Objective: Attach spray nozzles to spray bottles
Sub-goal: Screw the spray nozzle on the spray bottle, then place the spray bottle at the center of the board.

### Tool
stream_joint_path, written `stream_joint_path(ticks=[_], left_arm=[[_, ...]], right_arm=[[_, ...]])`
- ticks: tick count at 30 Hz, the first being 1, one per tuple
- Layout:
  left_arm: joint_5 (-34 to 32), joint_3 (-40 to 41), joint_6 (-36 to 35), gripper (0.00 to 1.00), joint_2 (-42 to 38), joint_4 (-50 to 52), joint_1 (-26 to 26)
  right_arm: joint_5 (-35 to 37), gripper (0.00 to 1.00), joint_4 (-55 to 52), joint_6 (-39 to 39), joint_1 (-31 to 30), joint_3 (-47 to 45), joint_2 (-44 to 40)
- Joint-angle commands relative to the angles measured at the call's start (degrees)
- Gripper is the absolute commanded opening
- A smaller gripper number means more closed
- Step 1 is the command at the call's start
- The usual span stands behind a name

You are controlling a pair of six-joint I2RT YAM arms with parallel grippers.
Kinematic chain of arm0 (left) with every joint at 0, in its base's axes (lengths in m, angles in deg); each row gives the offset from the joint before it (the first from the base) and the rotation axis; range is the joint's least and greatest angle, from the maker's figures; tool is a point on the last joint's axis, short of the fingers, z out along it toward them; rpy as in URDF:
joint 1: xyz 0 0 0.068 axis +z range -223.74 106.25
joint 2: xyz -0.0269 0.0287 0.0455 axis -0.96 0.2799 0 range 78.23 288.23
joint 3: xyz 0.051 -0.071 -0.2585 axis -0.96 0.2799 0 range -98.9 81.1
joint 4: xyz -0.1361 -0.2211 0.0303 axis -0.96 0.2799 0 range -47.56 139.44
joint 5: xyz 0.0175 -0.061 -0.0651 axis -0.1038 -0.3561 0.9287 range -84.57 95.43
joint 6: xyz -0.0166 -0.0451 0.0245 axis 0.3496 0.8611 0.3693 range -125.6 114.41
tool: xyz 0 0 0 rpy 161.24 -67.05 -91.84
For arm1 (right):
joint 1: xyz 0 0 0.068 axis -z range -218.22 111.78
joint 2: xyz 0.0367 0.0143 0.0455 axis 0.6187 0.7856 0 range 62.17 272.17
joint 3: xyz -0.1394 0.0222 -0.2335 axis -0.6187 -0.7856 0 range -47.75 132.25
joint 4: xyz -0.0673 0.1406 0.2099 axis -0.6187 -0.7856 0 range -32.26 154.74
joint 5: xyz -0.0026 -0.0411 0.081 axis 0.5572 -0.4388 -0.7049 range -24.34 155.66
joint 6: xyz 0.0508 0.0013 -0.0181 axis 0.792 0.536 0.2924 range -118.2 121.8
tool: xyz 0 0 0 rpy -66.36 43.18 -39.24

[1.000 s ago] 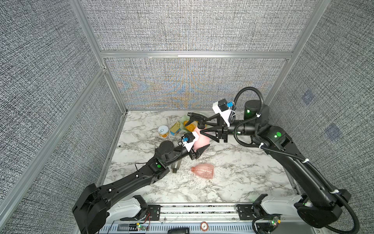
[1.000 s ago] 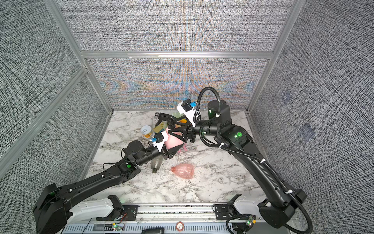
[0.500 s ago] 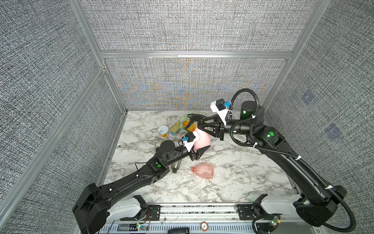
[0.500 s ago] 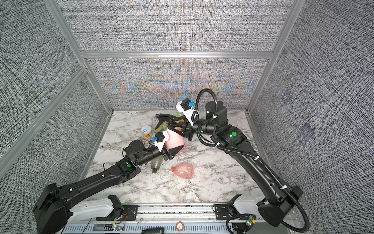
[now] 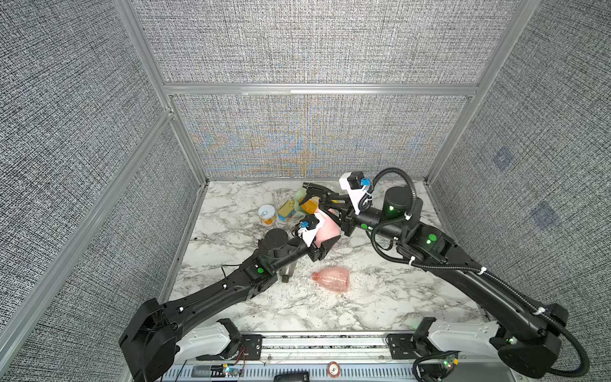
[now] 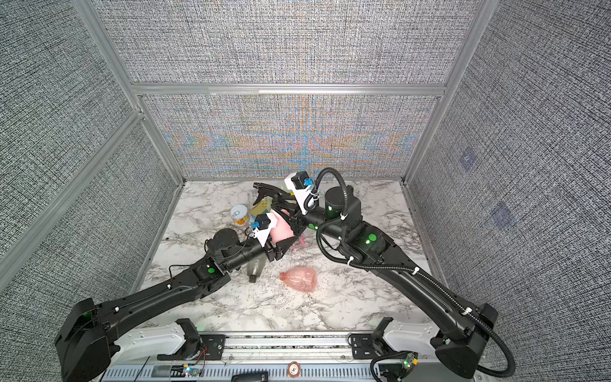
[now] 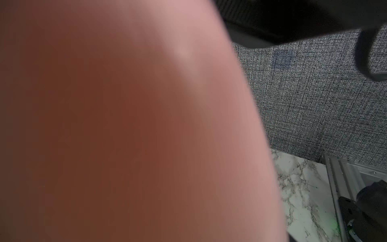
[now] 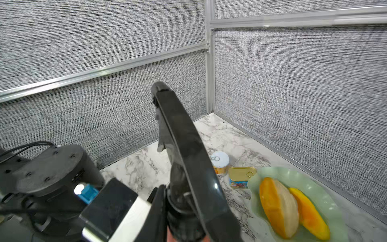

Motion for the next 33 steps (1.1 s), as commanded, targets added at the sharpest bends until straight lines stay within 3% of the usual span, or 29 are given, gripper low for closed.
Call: stream_joint_path(ticks=[1, 5, 9, 12, 14, 22, 33], left_arm=[[-1.3, -0.4, -2.8, 0.69, -0.2, -5.8, -0.1], [-1.4, -0.4, -2.9, 0.69, -0.3, -5.8, 0.0], [-0.1, 0.0, -2.6, 0.69, -0.7, -6.3, -0.1], [1.5, 0.3, -2.1, 0.69, -0.8, -6.7, -0.1], [2.5, 0.3, -1.8, 0.69, -0.7, -6.8, 0.0], [6.1, 0.1, 0.0, 0.69, -0.7, -6.9, 0.0], [9.8, -0.3, 2.2, 0.72, -0.7, -6.4, 0.0]], right_arm=[[5.1, 0.00, -3.3, 3.8, -2.4, -0.5, 0.4], [4.3, 0.04, -4.3, 4.3, -2.5, 0.6, 0.4], [2.3, 0.42, -6.9, 3.5, -1.4, 1.7, -2.0], [-0.1, 0.61, -9.1, 3.1, 0.6, 2.4, -4.9], [-2.3, 0.68, -10.2, 2.7, 2.0, 2.4, -6.8], [-14.2, 0.85, -13.2, 0.0, 6.7, -1.3, -9.5], [-20.9, 0.90, -11.0, -3.1, 6.8, -0.9, -3.1]])
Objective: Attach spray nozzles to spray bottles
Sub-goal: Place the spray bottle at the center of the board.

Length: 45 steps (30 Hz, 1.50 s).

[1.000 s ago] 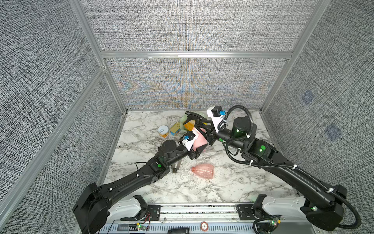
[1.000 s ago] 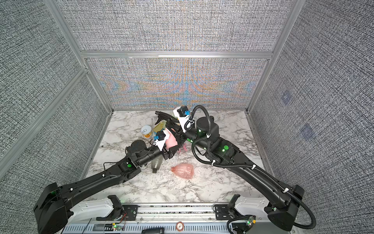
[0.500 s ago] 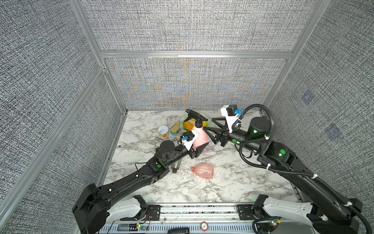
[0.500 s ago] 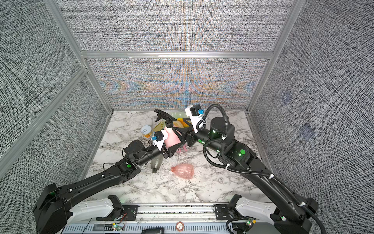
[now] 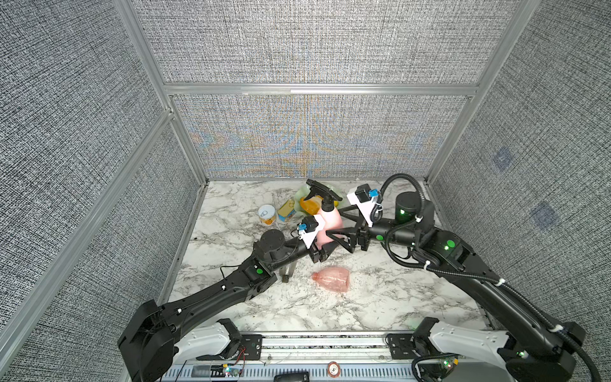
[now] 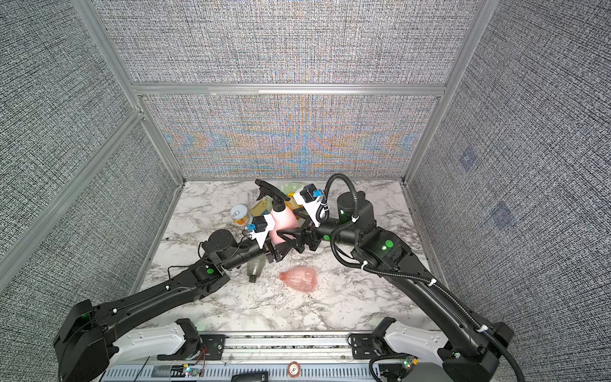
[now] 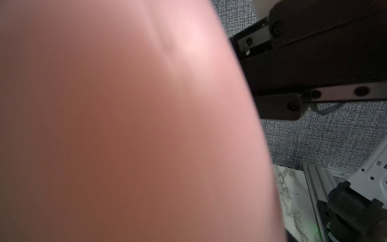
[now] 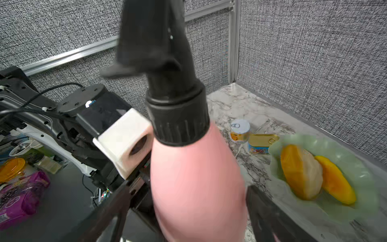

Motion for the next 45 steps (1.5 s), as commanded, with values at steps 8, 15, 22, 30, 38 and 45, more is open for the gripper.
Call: stream_joint_path(ticks=[8, 15, 22, 30, 38, 45], left_arm=[[3.6, -0.7, 1.3, 0.73, 0.3, -1.4, 0.1], [3.3, -0.8, 1.1, 0.74, 0.8, -1.1, 0.0], [2.0, -1.0, 0.6, 0.85, 1.1, -0.3, 0.0], [0.4, -0.9, 0.4, 0.93, 1.3, -0.1, 0.1], [-5.7, -0.5, 0.0, 0.99, -0.1, -0.1, 0.1], [-13.2, 1.1, -0.1, 0.99, -2.0, -2.1, 0.0]], right_arm=[[-1.4, 0.91, 3.4, -2.0, 0.0, 0.7, 4.9], [-0.5, 0.91, 4.6, -1.6, 0.3, -0.8, 4.3], [-2.9, 0.82, 7.5, 0.8, 0.4, -2.9, 3.0], [-2.9, 0.76, 12.2, 3.4, 0.4, -4.2, 3.1], [5.0, 0.74, 16.5, 3.1, 2.6, -2.2, 3.6], [11.6, 0.74, 20.7, 1.3, 6.2, -1.8, 5.8]])
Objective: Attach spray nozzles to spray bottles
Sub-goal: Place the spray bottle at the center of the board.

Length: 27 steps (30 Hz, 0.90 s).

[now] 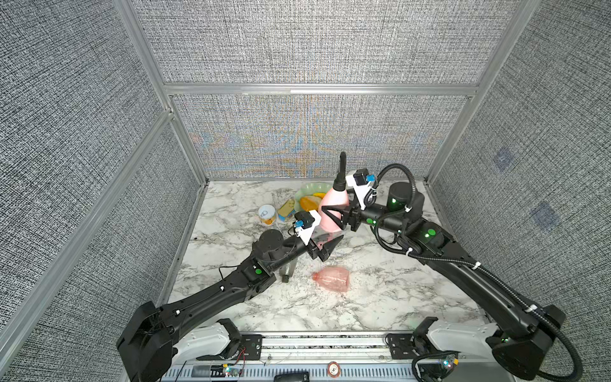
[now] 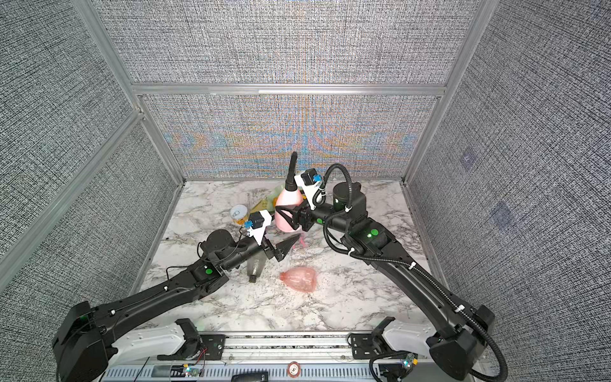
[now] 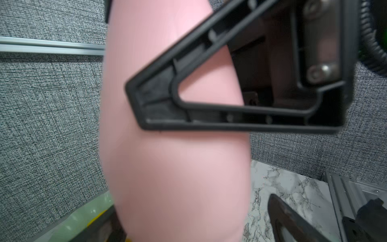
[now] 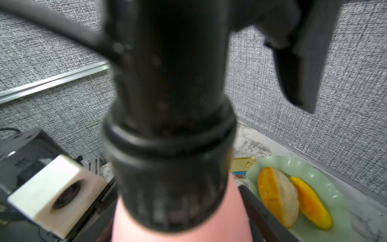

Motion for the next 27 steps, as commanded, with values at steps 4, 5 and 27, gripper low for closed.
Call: stream_joint_path(ticks=[4, 5, 27], left_arm=[[-8.5, 1.6, -1.0, 0.99, -2.2, -4.0, -0.1], [-9.0, 1.7, -1.1, 0.99, -2.4, -4.2, 0.0], [-18.7, 4.1, -0.8, 0.99, -2.5, -8.9, 0.0]], right_arm=[[9.6, 0.74, 10.3, -0.7, 3.0, -6.1, 0.2], [10.3, 0.74, 11.1, -0.7, 3.3, -6.9, 0.2], [49.3, 0.74, 51.3, 6.1, 7.4, -40.0, 12.8]])
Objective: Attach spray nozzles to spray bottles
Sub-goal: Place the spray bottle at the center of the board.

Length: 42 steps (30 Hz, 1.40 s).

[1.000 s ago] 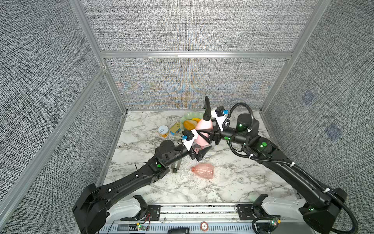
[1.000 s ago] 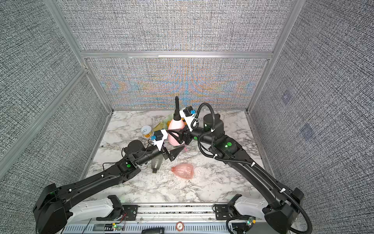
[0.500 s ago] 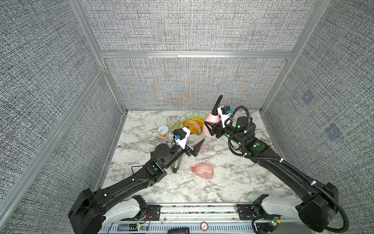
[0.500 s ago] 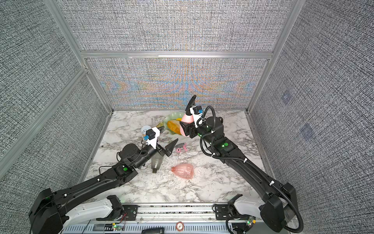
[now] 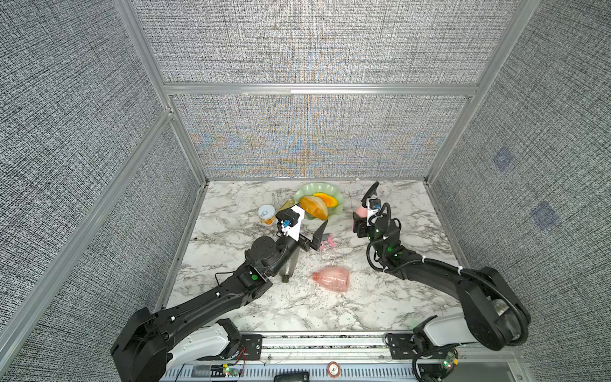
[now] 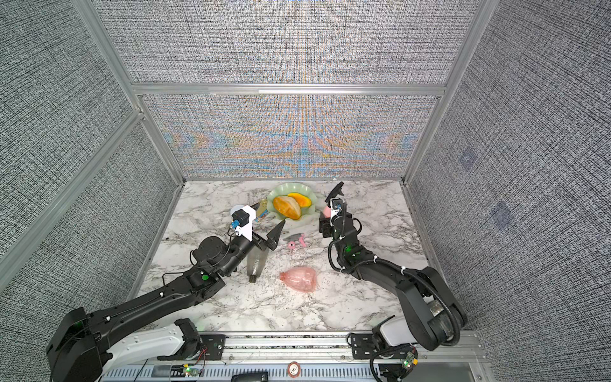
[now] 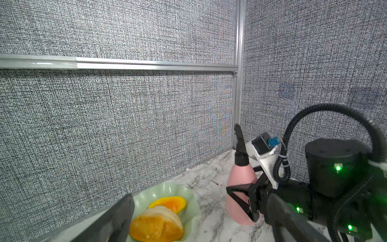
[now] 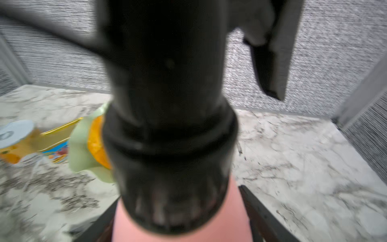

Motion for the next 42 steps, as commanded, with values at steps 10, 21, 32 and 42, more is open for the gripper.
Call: stream_joint_path(ticks=[10, 21, 32, 42], left_arm=[[-1.2, 1.0, 2.0, 0.99, 0.1, -4.3, 0.1], [-1.9, 2.1, 1.5, 0.99, 0.1, -6.1, 0.0], [-2.6, 2.3, 1.0, 0.99, 0.7, -6.3, 0.1], [-2.1, 2.3, 0.8, 0.99, 0.6, -6.4, 0.1]], right_arm=[[8.0, 0.74, 16.4, 9.6, -0.3, -10.8, 7.1], [10.0, 0.75, 30.7, 9.8, -1.6, -10.1, 20.9], [10.4, 0.82, 28.2, 9.2, -1.8, -5.6, 25.3], [10.1, 0.87, 27.7, 8.5, -2.2, -4.8, 24.5]])
